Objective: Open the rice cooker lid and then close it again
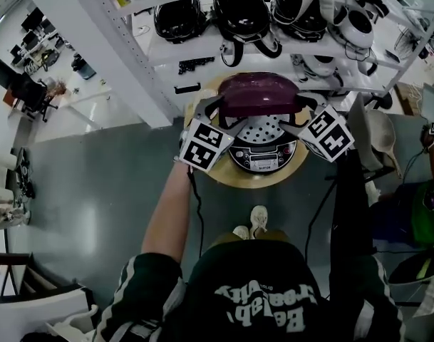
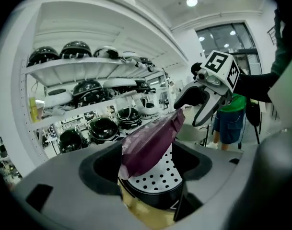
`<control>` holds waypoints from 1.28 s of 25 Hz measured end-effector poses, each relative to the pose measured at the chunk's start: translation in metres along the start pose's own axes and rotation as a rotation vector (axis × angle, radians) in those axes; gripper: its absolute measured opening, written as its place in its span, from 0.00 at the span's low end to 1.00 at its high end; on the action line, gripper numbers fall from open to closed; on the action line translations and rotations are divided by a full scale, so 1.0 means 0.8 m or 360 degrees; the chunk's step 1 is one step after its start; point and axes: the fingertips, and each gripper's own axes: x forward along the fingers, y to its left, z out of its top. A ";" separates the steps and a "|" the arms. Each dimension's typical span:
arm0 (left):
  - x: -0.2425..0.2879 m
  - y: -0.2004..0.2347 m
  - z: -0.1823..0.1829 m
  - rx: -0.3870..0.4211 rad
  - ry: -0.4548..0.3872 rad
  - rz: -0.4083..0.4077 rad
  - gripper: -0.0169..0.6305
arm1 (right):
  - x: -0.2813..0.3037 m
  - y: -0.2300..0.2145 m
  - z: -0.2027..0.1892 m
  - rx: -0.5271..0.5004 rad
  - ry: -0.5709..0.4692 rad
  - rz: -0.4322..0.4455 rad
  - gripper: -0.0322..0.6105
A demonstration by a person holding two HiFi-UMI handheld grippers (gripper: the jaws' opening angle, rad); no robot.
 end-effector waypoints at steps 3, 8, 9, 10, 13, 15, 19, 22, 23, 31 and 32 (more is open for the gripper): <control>-0.003 -0.012 -0.012 -0.0068 -0.0007 -0.0038 0.53 | 0.001 0.017 -0.009 0.0042 0.0011 0.0003 0.61; -0.006 -0.036 -0.035 -0.0055 0.0057 -0.0075 0.53 | 0.007 0.039 -0.028 0.0125 0.0030 0.0021 0.61; -0.006 -0.039 -0.040 -0.0052 0.0066 -0.0076 0.53 | 0.007 0.042 -0.031 0.0159 0.0016 0.0029 0.62; -0.005 -0.042 -0.044 -0.0057 0.0069 -0.0078 0.53 | 0.008 0.044 -0.032 0.0195 -0.0001 0.0036 0.62; -0.005 -0.048 -0.050 -0.0073 0.0061 -0.0092 0.53 | 0.012 0.051 -0.035 0.0263 -0.0033 0.0047 0.61; -0.007 -0.053 -0.054 -0.0088 0.0062 -0.0109 0.53 | 0.014 0.056 -0.039 0.0287 -0.0028 0.0057 0.61; -0.005 -0.063 -0.067 -0.0120 0.0072 -0.0133 0.53 | 0.022 0.063 -0.053 0.0306 0.0013 0.0078 0.60; 0.000 -0.068 -0.078 -0.0119 0.0089 -0.0145 0.53 | 0.029 0.070 -0.061 0.0322 0.0036 0.0092 0.60; 0.001 -0.070 -0.081 -0.0120 0.0093 -0.0149 0.53 | 0.031 0.072 -0.063 0.0324 0.0042 0.0096 0.60; 0.014 -0.083 -0.104 -0.0164 0.0149 -0.0191 0.53 | 0.050 0.087 -0.079 0.0353 0.0096 0.0175 0.60; 0.016 -0.085 -0.108 -0.0169 0.0154 -0.0198 0.53 | 0.052 0.088 -0.081 0.0358 0.0100 0.0184 0.60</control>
